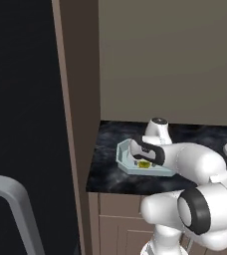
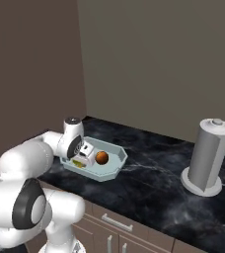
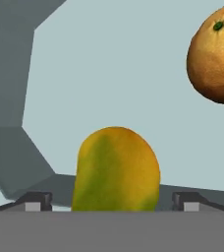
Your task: Pick the mango and orange from the fridge and place them inside the tupperware on the counter.
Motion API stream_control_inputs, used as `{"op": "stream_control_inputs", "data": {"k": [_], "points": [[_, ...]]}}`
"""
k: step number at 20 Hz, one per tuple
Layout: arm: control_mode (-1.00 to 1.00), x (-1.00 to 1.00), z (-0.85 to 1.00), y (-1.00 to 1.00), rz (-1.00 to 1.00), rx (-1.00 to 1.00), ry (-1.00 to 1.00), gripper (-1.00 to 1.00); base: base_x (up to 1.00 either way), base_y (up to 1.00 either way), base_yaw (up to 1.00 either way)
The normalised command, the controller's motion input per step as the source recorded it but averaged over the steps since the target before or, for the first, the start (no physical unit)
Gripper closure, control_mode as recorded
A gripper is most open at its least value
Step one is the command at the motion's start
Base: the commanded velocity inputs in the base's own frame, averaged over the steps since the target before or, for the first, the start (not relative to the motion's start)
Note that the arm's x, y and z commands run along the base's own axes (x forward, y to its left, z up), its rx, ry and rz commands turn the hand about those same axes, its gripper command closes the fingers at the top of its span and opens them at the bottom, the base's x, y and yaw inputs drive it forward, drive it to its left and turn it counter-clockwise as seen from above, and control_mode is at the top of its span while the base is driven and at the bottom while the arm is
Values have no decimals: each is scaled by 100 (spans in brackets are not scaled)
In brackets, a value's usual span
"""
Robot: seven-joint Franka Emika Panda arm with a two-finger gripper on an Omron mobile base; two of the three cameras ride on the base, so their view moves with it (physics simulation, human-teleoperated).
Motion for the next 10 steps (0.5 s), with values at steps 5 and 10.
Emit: {"op": "stream_control_inputs", "data": {"k": [5, 10], "points": [[-100, -12, 45, 0, 0, 0, -13, -100, 0, 0, 0], [-100, -36, 73, 0, 0, -3, -23, -100, 0, 0, 0]]}}
